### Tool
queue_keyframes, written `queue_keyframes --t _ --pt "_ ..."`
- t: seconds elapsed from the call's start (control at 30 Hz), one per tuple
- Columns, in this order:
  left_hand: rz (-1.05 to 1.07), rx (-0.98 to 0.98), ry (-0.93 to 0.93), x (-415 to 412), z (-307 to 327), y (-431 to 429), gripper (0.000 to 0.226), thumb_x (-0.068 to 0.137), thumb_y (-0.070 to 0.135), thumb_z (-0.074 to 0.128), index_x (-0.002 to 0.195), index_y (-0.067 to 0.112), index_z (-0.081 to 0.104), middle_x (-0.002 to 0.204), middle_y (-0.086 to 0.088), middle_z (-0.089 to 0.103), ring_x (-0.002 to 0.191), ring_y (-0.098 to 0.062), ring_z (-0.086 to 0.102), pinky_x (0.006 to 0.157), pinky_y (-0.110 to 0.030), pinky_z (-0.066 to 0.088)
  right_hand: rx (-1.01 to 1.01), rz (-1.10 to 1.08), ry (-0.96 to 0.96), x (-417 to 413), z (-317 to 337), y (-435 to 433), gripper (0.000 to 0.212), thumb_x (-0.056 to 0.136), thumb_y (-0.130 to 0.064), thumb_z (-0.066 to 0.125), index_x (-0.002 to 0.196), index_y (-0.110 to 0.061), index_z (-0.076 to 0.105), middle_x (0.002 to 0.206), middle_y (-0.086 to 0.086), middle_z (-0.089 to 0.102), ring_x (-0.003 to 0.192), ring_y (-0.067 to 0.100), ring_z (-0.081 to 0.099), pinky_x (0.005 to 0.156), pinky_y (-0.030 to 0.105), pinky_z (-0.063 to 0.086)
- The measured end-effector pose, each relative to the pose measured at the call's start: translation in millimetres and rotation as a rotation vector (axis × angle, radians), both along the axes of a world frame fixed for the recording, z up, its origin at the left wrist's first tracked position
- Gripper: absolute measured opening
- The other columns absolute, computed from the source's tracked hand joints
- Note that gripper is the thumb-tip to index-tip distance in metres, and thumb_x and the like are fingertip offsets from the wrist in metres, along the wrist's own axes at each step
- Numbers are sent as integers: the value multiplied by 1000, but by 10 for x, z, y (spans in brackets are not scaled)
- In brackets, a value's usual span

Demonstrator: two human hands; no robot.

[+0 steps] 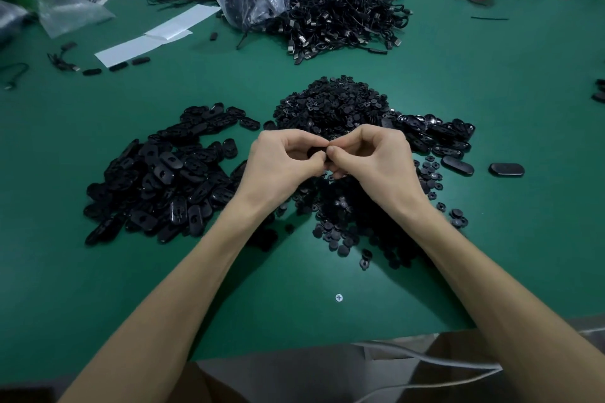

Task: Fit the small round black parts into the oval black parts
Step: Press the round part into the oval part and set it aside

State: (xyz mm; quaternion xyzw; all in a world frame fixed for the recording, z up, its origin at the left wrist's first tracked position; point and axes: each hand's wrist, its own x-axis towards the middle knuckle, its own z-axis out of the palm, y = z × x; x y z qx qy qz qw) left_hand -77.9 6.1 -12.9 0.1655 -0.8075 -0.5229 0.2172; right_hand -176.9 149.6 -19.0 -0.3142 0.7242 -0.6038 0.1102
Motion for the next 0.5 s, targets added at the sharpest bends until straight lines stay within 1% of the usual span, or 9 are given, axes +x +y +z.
queue_keyframes --t 0.07,0.13,0.2,0.23,0.3,0.4,0.43,0.5 --pt "47 -98 -20 -10 -20 39 19 85 11 74 102 19 81 84 3 79 78 -19 76 79 -40 64 10 -6 12 10 -7 -8 5 87 -10 78 85 -13 75 69 0 76 64 16 75 69 31 62" --pt "72 -162 -31 -19 -31 70 19 84 16 73 100 22 81 78 7 77 73 -12 73 71 -33 62 21 -11 23 14 -10 -17 6 86 -12 79 84 -15 75 67 0 75 63 15 74 67 27 60" --pt "82 -196 -29 -29 -39 86 19 83 17 72 99 21 81 73 9 74 63 -3 66 62 -21 54 30 -14 27 13 -12 -23 6 86 -11 79 83 -15 75 66 0 75 62 14 74 65 26 59" --pt "88 -206 -28 -30 -40 94 18 83 16 72 99 20 80 70 11 72 59 1 61 59 -16 49 30 -12 24 13 -12 -26 7 86 -10 79 82 -15 75 66 0 75 62 14 74 64 25 58" --pt "89 -211 -21 -27 -39 107 16 84 14 71 97 20 80 65 15 69 56 4 58 57 -10 44 10 5 -2 7 -10 -25 6 85 -8 79 82 -12 76 66 1 75 61 15 74 62 22 56" --pt "84 -212 -13 -16 -35 122 16 84 11 71 94 22 77 63 23 67 55 3 58 56 -9 43 -20 31 -38 -10 -15 -20 6 85 -4 78 82 -8 75 65 3 75 61 17 74 61 21 55" --pt "84 -213 -13 -15 -34 119 16 84 11 71 94 22 77 63 21 67 55 3 58 56 -10 44 -21 37 -44 -14 -21 -23 6 85 -4 78 82 -8 75 65 4 75 61 18 74 62 22 56" --pt "84 -215 -17 -11 -34 111 16 84 11 71 95 20 78 66 12 71 56 1 58 56 -16 49 -23 49 -58 -23 -29 -28 5 85 -3 78 82 -6 75 65 5 75 60 18 74 63 24 57"
